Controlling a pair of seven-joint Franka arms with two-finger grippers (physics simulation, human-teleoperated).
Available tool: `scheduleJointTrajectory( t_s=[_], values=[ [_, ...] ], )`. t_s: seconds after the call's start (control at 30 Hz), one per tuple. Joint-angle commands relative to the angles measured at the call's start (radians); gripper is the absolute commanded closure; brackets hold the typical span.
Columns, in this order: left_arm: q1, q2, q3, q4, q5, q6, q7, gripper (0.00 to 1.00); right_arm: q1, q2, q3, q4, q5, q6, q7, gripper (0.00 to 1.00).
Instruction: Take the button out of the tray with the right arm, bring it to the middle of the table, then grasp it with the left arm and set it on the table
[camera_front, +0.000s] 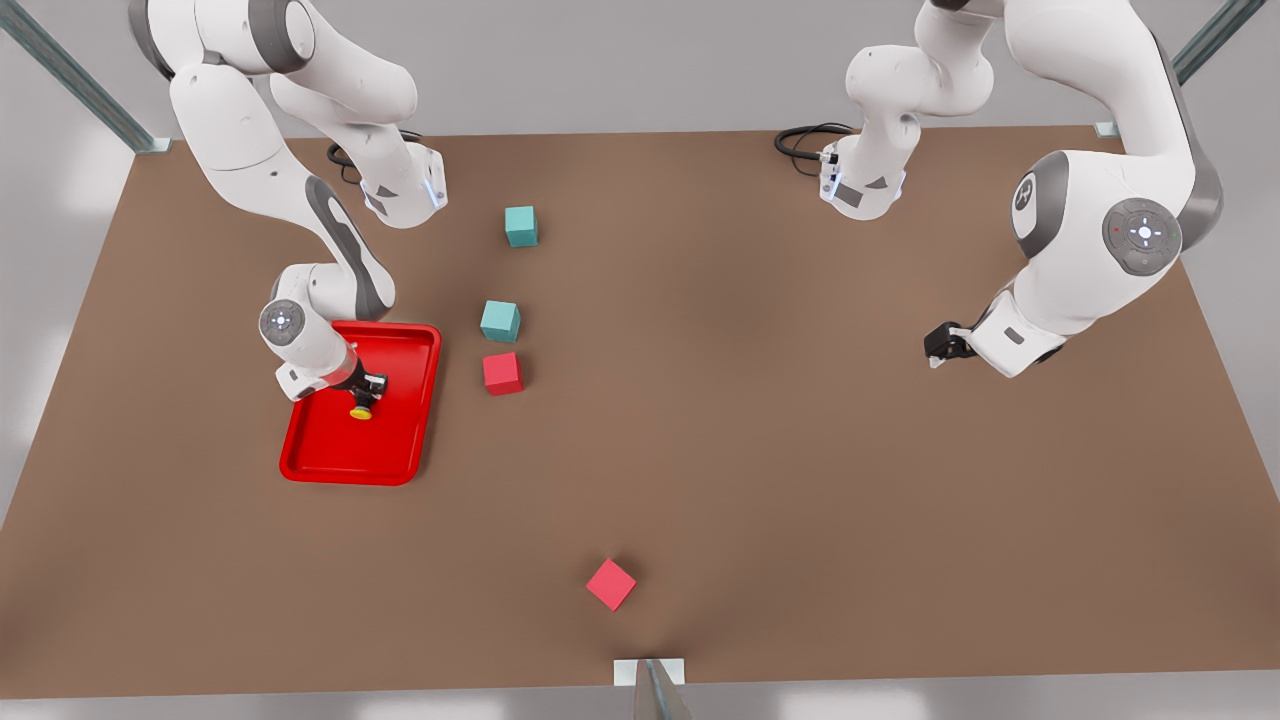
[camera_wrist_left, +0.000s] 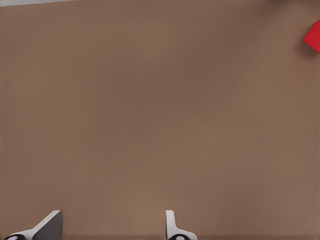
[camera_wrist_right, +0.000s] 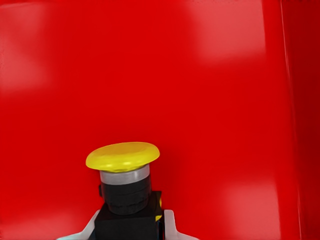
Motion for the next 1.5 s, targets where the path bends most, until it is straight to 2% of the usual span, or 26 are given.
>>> scheduleJointTrajectory(
  t_s=[0.0, 0.07, 0.1, 0.13, 0.17, 0.27, 0.4, 0.6, 0.73, 0.87, 0.9, 0.97, 1.07, 1.13, 1.17, 1.23, 1.27, 1.4, 1.47],
  values=[
    [0.0, -0.001, 0.0, 0.0, 0.001, 0.0, -0.001, 0.0, 0.007, -0.007, -0.001, 0.004, -0.008, -0.011, 0.029, 0.63],
    [0.0, -0.001, 0.0, 0.0, 0.001, 0.0, -0.001, 0.0, 0.022, -0.037, 0.003, 0.03, -0.011, -0.058, 0.023, 0.62],
    [0.0, -0.001, 0.0, 0.0, 0.001, 0.0, -0.001, 0.0, 0.018, -0.057, 0.029, 0.102, -0.011, -0.181, 0.024, 0.62],
    [0.0, -0.001, 0.0, 0.0, 0.001, 0.0, -0.001, 0.0, 0.022, -0.059, 0.03, 0.139, -0.011, -0.21, 0.02, 0.62],
    [0.0, -0.001, 0.0, 0.0, 0.001, 0.0, -0.001, 0.0, 0.021, -0.057, 0.059, 0.156, -0.009, -0.213, 0.026, 0.62],
    [0.0, -0.001, 0.0, 0.0, 0.001, -0.004, -0.001, 0.0, 0.022, -0.054, 0.133, 0.303, -0.003, -0.382, 0.093, 0.62],
    [0.0, -0.001, 0.0, 0.0, 0.002, -0.002, -0.001, 0.0, 0.18, -0.037, 0.162, 0.375, -0.003, -0.405, 0.32, 0.62],
    [0.0, 0.001, 0.0, -0.001, 0.002, -0.002, -0.001, 0.0, 0.49, 0.214, 0.162, 0.723, 0.002, -0.516, 0.765, 0.62],
    [0.0, -0.001, 0.0, -0.001, 0.002, -0.002, -0.001, 0.0, 0.699, 0.426, 0.156, 1.059, 0.055, -0.625, 1.034, 0.62],
    [0.0, 0.005, 0.0, -0.001, 0.002, 0.0, -0.001, 0.0, 0.795, 0.665, 0.151, 1.43, 0.054, -0.776, 1.204, 0.61],
    [0.0, 0.007, 0.0, -0.001, 0.002, 0.0, -0.001, 0.0, 0.841, 0.725, 0.118, 1.518, 0.054, -0.812, 1.242, 0.61],
    [0.0, 0.013, 0.0, 0.0, 0.002, 0.001, -0.001, 0.0, 0.877, 0.811, 0.108, 1.622, 0.054, -0.859, 1.282, 0.61],
    [0.0, 0.013, 0.0, 0.0, 0.002, 0.001, -0.001, 0.0, 0.878, 0.835, 0.104, 1.628, 0.057, -0.865, 1.288, 0.59],
    [0.0, 0.013, 0.0, 0.0, 0.002, 0.001, -0.001, 0.0, 0.883, 0.843, 0.099, 1.631, 0.057, -0.867, 1.284, 0.55],
    [0.0, 0.014, 0.0, 0.0, 0.002, 0.001, -0.001, 0.0, 0.886, 0.849, 0.099, 1.633, 0.057, -0.867, 1.287, 0.4],
    [0.0, 0.014, 0.0, 0.0, 0.002, 0.004, -0.001, 0.0, 0.891, 0.854, 0.098, 1.636, 0.057, -0.867, 1.285, 0.25],
    [0.0, 0.014, 0.0, 0.0, 0.002, 0.004, -0.001, 0.0, 0.891, 0.855, 0.09, 1.637, 0.057, -0.865, 1.285, 0.0],
    [0.0, 0.014, 0.0, 0.0, 0.002, 0.001, -0.001, 0.0, 0.884, 0.852, 0.09, 1.659, 0.058, -0.896, 1.279, 0.0],
    [-0.001, 0.013, 0.0, 0.0, 0.002, 0.001, -0.001, 0.0, 0.863, 0.803, 0.096, 1.665, 0.094, -0.919, 1.281, 0.0]
  ],
)
